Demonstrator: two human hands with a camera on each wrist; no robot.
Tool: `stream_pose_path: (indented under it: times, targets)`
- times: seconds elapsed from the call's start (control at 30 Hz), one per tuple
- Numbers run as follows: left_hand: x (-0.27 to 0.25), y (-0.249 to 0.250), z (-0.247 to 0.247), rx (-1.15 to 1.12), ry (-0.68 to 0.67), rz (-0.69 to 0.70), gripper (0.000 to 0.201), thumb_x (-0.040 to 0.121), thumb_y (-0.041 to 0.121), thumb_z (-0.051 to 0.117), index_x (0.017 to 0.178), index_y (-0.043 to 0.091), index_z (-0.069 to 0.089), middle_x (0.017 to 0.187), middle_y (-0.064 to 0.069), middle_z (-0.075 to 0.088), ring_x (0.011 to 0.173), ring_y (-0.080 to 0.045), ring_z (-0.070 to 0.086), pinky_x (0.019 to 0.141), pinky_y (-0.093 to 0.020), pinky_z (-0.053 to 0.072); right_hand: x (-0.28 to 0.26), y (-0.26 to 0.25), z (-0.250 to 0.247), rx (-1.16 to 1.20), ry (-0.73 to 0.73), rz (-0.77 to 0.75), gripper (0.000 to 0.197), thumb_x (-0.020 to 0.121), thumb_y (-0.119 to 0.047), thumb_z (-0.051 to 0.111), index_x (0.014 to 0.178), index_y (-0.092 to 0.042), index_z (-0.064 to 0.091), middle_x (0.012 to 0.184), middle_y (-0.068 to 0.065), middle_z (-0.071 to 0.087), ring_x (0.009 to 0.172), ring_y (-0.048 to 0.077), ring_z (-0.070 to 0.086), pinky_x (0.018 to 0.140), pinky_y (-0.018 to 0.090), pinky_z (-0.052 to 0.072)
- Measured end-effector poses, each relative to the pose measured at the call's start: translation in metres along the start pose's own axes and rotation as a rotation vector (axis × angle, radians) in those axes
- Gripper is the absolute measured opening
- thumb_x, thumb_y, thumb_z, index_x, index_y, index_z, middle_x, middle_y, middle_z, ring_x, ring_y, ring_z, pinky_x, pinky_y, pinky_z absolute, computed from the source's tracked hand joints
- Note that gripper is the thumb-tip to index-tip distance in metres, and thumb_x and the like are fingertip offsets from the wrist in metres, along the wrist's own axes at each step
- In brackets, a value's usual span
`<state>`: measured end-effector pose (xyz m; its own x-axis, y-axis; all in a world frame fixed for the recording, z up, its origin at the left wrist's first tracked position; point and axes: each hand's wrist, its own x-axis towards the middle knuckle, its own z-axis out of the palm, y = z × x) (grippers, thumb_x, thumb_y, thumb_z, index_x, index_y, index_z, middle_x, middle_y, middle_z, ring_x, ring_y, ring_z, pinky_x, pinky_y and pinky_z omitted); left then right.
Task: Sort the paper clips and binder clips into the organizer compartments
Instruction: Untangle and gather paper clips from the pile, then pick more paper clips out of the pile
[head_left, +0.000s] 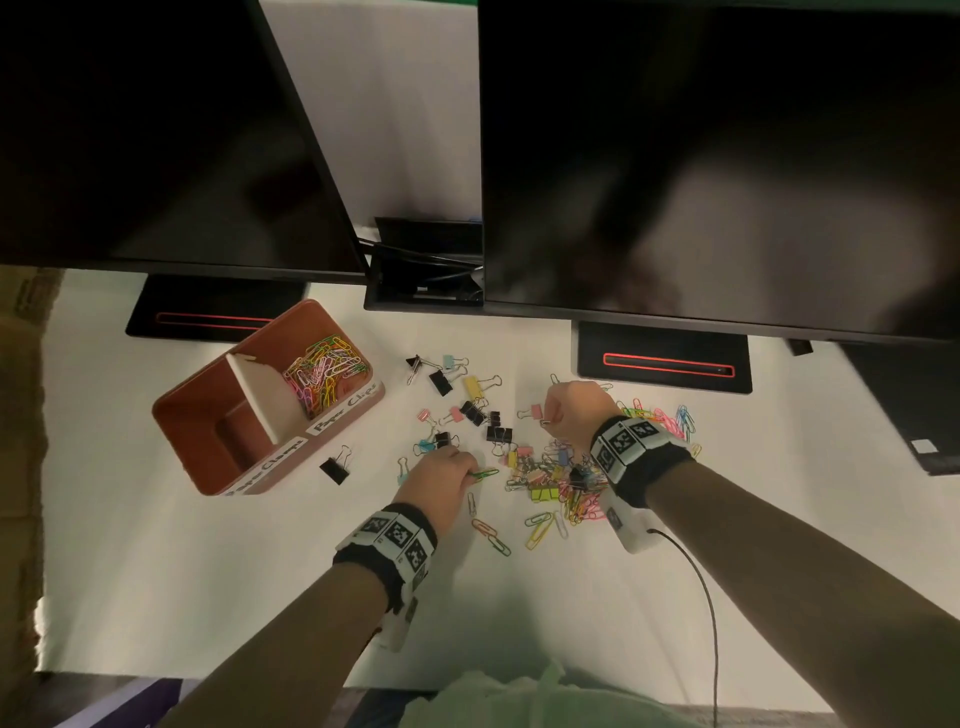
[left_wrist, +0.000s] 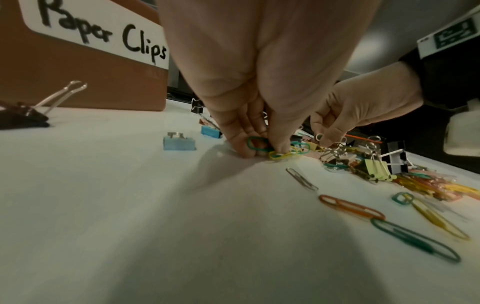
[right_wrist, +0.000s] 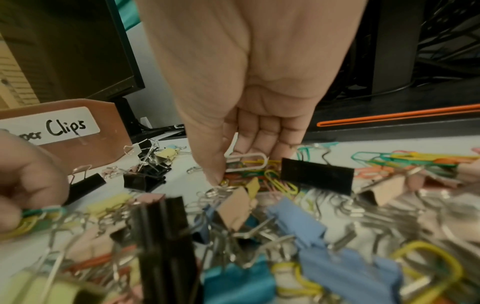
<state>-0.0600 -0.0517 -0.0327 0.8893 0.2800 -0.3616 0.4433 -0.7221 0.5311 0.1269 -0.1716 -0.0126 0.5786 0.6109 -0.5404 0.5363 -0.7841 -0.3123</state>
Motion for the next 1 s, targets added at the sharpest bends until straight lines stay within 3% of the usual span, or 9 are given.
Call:
stream_pose_path:
  times: [0.13, 0.33, 0.4, 0.53, 0.63, 0.73, 0.9, 1.0]
  targets:
    - [-0.006, -0.002, -0.010, -0.055, 0.063, 0.022, 0.020, 0.093, 0.015, 0.048, 0.106, 0.011, 0.062, 0.104, -0.005, 0.061, 0.096, -0.018, 0.054, 0.083, -0.023, 0.041, -0.003, 0.000, 0.002, 0.045, -0.005, -0.011, 0.022, 0.085, -0.010, 0.059, 0.107, -0.014, 0.061, 0.103, 0.003, 0.066, 0.094, 0.020, 0.060, 0.082, 0.028, 0.050]
    - [-0.022, -0.005, -0.042, -0.163, 0.198, 0.062, 0.017, 0.089, 0.011, 0.056, 0.104, 0.008, 0.065, 0.099, -0.005, 0.063, 0.085, -0.012, 0.056, 0.082, -0.023, 0.048, -0.010, -0.010, -0.001, -0.036, -0.039, -0.059, 0.018, 0.089, -0.018, 0.056, 0.100, -0.012, 0.069, 0.105, 0.004, 0.067, 0.097, 0.022, 0.060, 0.089, 0.034, 0.051]
    - [-0.027, -0.010, -0.057, -0.184, 0.243, 0.055, 0.017, 0.088, 0.010, 0.057, 0.103, 0.008, 0.065, 0.094, -0.001, 0.060, 0.080, -0.008, 0.053, 0.078, -0.019, 0.045, -0.015, -0.022, -0.005, -0.027, -0.018, -0.122, 0.018, 0.089, -0.019, 0.055, 0.100, -0.014, 0.068, 0.106, 0.002, 0.067, 0.097, 0.021, 0.059, 0.087, 0.031, 0.049]
    - [-0.037, -0.025, -0.092, -0.203, 0.342, 0.021, 0.014, 0.088, 0.013, 0.059, 0.101, 0.012, 0.064, 0.092, 0.002, 0.062, 0.076, -0.008, 0.056, 0.072, -0.021, 0.049, -0.025, -0.068, -0.018, 0.032, 0.083, -0.314, 0.017, 0.091, -0.018, 0.054, 0.101, -0.013, 0.066, 0.103, 0.004, 0.062, 0.091, 0.020, 0.058, 0.081, 0.026, 0.045]
    - [-0.042, -0.040, -0.121, -0.236, 0.457, -0.051, 0.015, 0.087, 0.012, 0.060, 0.101, 0.011, 0.065, 0.096, 0.000, 0.064, 0.083, -0.011, 0.058, 0.074, -0.019, 0.045, -0.024, -0.118, -0.029, 0.122, 0.179, -0.414, 0.015, 0.090, -0.019, 0.057, 0.100, -0.013, 0.066, 0.098, 0.002, 0.057, 0.082, 0.015, 0.056, 0.075, 0.021, 0.041]
    - [-0.038, -0.060, -0.148, -0.323, 0.534, -0.179, 0.014, 0.086, 0.013, 0.062, 0.100, 0.013, 0.065, 0.099, -0.001, 0.067, 0.091, -0.013, 0.063, 0.084, -0.026, 0.050, -0.014, -0.173, -0.037, 0.179, 0.242, -0.486, 0.016, 0.088, -0.021, 0.061, 0.101, -0.014, 0.065, 0.093, -0.002, 0.053, 0.083, 0.009, 0.050, 0.076, 0.020, 0.038]
    - [-0.025, -0.083, -0.175, -0.401, 0.443, -0.408, 0.028, 0.088, 0.017, 0.058, 0.116, 0.017, 0.059, 0.117, 0.001, 0.065, 0.109, -0.013, 0.058, 0.101, -0.038, 0.045, 0.009, -0.236, -0.031, 0.305, 0.202, -0.403, 0.032, 0.087, -0.023, 0.063, 0.118, -0.015, 0.058, 0.112, 0.005, 0.063, 0.101, 0.017, 0.060, 0.090, 0.030, 0.049]
    - [-0.029, -0.089, -0.179, -0.310, 0.428, -0.339, 0.034, 0.090, 0.019, 0.056, 0.123, 0.014, 0.055, 0.126, -0.003, 0.059, 0.117, -0.016, 0.054, 0.103, -0.035, 0.042, 0.012, -0.236, -0.025, 0.350, 0.204, -0.362, 0.035, 0.090, -0.025, 0.059, 0.123, -0.015, 0.054, 0.118, 0.006, 0.061, 0.106, 0.017, 0.059, 0.089, 0.026, 0.046]
